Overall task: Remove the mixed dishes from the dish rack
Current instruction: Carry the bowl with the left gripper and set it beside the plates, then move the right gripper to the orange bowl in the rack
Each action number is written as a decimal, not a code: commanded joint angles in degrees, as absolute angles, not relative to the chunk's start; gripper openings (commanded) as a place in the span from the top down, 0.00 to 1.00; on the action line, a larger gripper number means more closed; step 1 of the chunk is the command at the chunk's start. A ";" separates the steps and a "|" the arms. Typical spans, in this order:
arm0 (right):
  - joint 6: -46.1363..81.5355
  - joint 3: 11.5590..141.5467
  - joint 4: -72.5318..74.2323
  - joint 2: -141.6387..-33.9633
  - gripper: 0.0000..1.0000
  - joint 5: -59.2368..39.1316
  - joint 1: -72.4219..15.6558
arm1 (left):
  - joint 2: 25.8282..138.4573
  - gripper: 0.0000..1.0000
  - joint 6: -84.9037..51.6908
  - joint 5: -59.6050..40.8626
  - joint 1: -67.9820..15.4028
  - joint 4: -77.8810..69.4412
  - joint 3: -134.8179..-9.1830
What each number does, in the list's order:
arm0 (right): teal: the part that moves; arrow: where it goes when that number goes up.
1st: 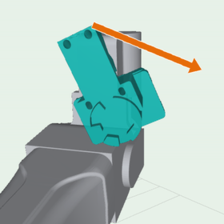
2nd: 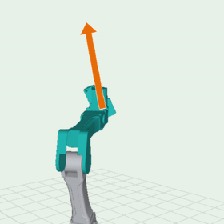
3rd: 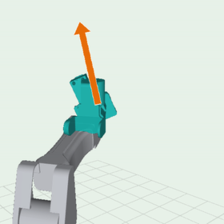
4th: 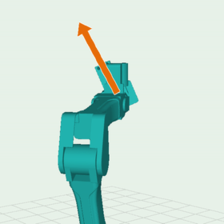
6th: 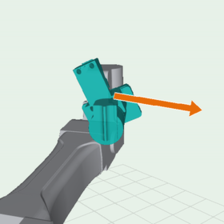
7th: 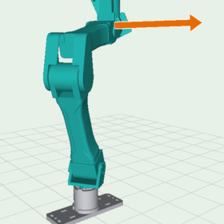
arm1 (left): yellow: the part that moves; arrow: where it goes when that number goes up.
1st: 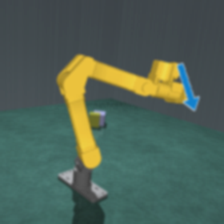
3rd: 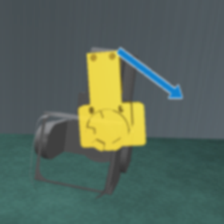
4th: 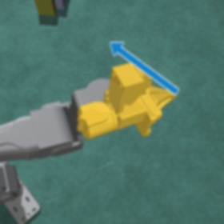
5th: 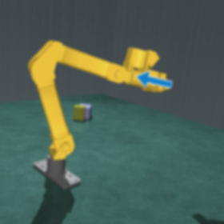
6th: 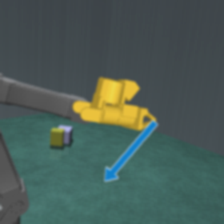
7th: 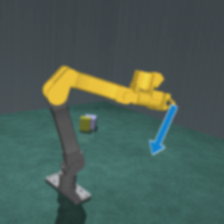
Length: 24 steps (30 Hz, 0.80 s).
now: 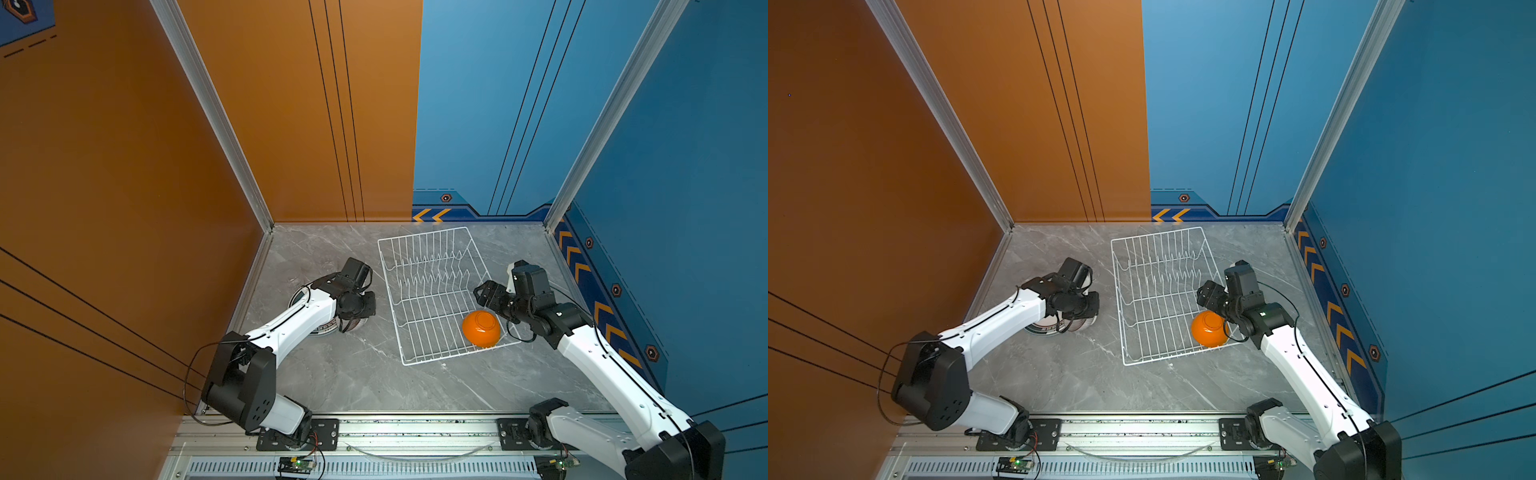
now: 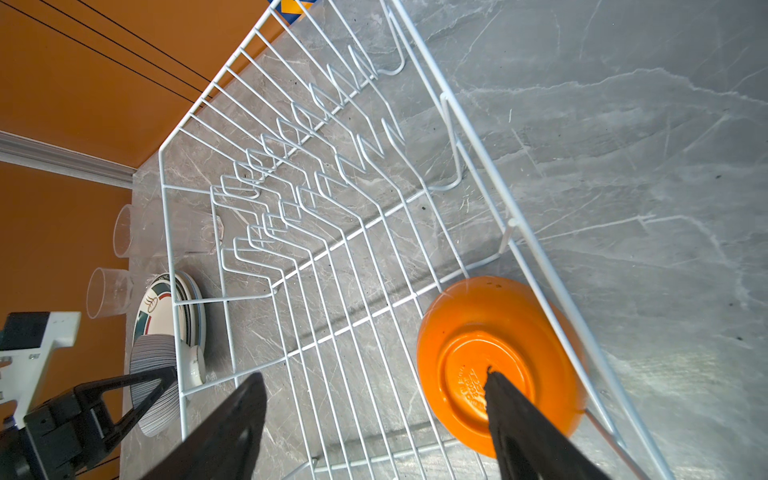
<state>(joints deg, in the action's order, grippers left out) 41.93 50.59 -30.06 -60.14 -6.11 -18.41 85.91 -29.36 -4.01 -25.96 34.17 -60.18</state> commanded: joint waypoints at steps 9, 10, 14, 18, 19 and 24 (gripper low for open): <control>43.15 47.24 -31.80 -57.61 0.17 -4.09 -19.81 | 91.70 1.00 -28.36 -3.43 -26.28 33.95 -66.16; 43.29 46.91 -31.74 -57.15 0.17 -4.00 -20.02 | 92.24 1.00 -28.45 -3.59 -26.43 33.93 -66.56; 44.40 45.89 -31.98 -55.37 0.17 -3.98 -20.23 | 95.00 1.00 -27.83 -4.04 -26.72 34.09 -68.80; 44.47 45.42 -32.21 -54.71 0.17 -3.90 -20.23 | 96.86 0.97 -27.71 -4.09 -26.53 34.27 -70.85; 44.47 45.30 -32.17 -54.89 0.17 -3.89 -20.19 | 97.41 0.96 -27.61 -4.08 -26.54 34.34 -71.37; 44.65 45.18 -32.23 -55.23 0.17 -3.32 -21.19 | 100.82 0.91 -26.52 -3.55 -26.42 36.00 -74.83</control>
<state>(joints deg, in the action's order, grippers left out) 43.90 45.89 -30.68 -55.29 -5.48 -20.32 99.46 -28.27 -4.10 -26.37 34.41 -71.94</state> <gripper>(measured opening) 0.831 0.105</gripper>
